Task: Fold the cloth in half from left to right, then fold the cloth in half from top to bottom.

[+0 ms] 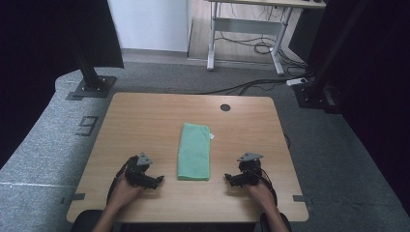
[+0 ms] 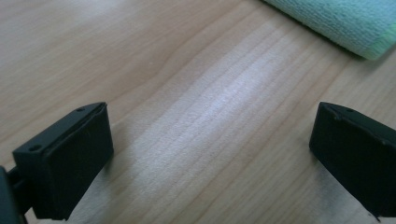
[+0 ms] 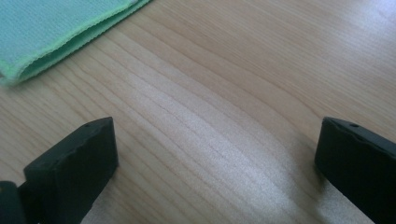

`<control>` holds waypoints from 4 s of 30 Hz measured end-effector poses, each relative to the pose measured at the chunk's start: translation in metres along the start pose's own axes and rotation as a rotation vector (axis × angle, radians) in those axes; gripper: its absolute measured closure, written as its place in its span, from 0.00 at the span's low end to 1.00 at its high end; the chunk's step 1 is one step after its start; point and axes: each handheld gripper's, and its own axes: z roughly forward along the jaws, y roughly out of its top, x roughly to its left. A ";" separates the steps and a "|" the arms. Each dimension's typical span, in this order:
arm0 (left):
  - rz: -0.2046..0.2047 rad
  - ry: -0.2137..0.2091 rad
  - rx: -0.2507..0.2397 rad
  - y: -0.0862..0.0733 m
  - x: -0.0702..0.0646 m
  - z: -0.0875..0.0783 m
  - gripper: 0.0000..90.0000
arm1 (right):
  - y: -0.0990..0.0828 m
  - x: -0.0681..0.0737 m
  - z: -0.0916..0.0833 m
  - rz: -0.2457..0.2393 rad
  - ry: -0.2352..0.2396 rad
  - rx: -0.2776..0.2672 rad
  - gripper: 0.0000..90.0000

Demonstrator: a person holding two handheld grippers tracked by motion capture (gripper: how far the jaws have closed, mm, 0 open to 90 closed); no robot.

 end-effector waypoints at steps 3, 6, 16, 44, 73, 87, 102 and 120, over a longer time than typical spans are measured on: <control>0.006 -0.004 0.001 0.000 0.000 0.000 0.00 | -0.002 -0.001 0.000 -0.010 0.005 -0.018 0.00; 0.006 -0.004 0.002 0.000 0.000 0.000 0.00 | -0.002 -0.001 0.000 -0.010 0.005 -0.018 0.00; -0.003 0.005 0.001 0.000 -0.001 0.000 0.00 | -0.002 -0.001 0.000 -0.008 0.005 -0.018 0.00; -0.010 0.011 0.000 0.000 -0.002 0.000 0.00 | 0.003 -0.003 0.001 0.031 0.022 -0.009 0.01; -0.009 0.011 0.001 0.000 -0.001 0.000 0.00 | 0.059 0.018 0.021 0.017 0.075 -0.031 0.00; -0.010 0.011 0.001 0.000 -0.001 0.000 0.00 | 0.088 0.036 0.052 -0.017 0.042 0.004 0.00; -0.010 0.011 0.001 0.000 -0.001 0.000 0.00 | 0.085 0.037 0.077 -0.006 0.014 0.036 0.00; -0.010 0.011 0.001 0.000 -0.001 0.000 0.00 | 0.069 0.044 0.066 -0.019 0.026 0.010 0.00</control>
